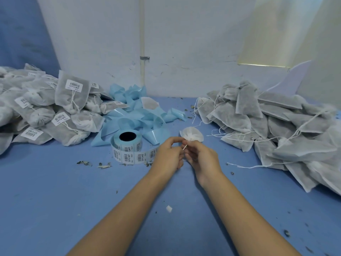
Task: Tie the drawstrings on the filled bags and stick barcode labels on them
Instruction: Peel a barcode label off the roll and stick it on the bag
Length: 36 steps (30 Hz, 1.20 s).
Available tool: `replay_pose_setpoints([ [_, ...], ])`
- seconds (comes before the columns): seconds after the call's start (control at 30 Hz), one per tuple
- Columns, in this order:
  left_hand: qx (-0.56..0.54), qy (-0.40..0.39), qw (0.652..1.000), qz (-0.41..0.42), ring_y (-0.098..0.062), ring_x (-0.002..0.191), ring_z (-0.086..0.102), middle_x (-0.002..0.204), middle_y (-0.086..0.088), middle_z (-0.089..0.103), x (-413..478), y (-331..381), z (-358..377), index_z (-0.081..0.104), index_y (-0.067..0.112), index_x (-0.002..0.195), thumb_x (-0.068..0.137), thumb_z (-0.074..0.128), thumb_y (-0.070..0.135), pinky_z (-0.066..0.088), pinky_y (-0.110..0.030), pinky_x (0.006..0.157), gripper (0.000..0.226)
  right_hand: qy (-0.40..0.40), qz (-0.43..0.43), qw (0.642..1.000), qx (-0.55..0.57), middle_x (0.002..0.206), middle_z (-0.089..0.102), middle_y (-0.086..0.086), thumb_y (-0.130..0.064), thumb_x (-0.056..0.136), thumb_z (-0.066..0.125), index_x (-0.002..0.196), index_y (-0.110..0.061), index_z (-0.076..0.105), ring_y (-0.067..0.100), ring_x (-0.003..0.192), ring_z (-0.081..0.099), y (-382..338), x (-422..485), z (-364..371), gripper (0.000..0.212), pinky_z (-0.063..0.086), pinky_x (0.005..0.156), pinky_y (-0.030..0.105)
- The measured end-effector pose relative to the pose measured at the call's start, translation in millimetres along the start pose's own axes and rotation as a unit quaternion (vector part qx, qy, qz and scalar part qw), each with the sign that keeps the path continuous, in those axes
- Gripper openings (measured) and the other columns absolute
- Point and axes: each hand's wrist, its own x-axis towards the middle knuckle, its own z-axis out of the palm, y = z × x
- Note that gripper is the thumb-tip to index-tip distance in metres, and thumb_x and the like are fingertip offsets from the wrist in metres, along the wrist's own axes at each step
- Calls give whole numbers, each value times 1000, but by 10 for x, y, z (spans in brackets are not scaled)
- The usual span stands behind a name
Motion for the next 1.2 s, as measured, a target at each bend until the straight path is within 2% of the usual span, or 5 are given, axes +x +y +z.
replay_pose_setpoints([
  [0.33, 105, 29, 992, 57, -9, 43, 43, 50, 2, 47, -23, -122, -29, 54, 12, 107, 90, 44, 0, 36, -20, 46, 23, -6, 30, 998, 53, 72, 73, 0, -7, 89, 56, 83, -8, 69, 3, 59, 66, -6, 33, -30, 14, 51, 56, 13],
  [0.63, 409, 87, 880, 227, -20, 89, 55, 94, -1, 59, -3, -244, -212, 61, 11, 98, 99, 45, 21, 41, -33, 79, 18, -28, -64, 984, -166, 62, 63, -3, -14, 91, 53, 81, -12, 65, 10, 60, 52, -73, 80, -157, 16, 44, 56, 15],
  [0.8, 495, 107, 827, 245, -22, 86, 58, 105, 0, 50, -76, -194, -194, 59, 13, 103, 101, 40, 29, 43, -35, 70, 25, 28, -236, 852, -467, 70, 57, 1, -22, 89, 49, 76, -11, 54, 23, 72, 49, -26, 71, -202, 18, 36, 62, 35],
  [0.97, 477, 95, 815, 315, -18, 108, 57, 136, 6, 51, -100, -155, -120, 66, 14, 107, 97, 49, 21, 41, -30, 70, 21, 53, -365, 650, -665, 93, 62, -2, -24, 93, 48, 84, -15, 59, 22, 95, 49, 17, 4, -160, 17, 35, 72, 35],
  [1.2, 343, 98, 893, 276, -11, 92, 59, 110, 7, 65, 19, -177, -87, 64, 17, 107, 96, 51, 19, 33, -17, 68, 17, 49, -463, 641, -610, 126, 64, 3, 3, 75, 62, 113, -7, 67, 31, 115, 58, 42, -53, -179, 40, 47, 84, 41],
])
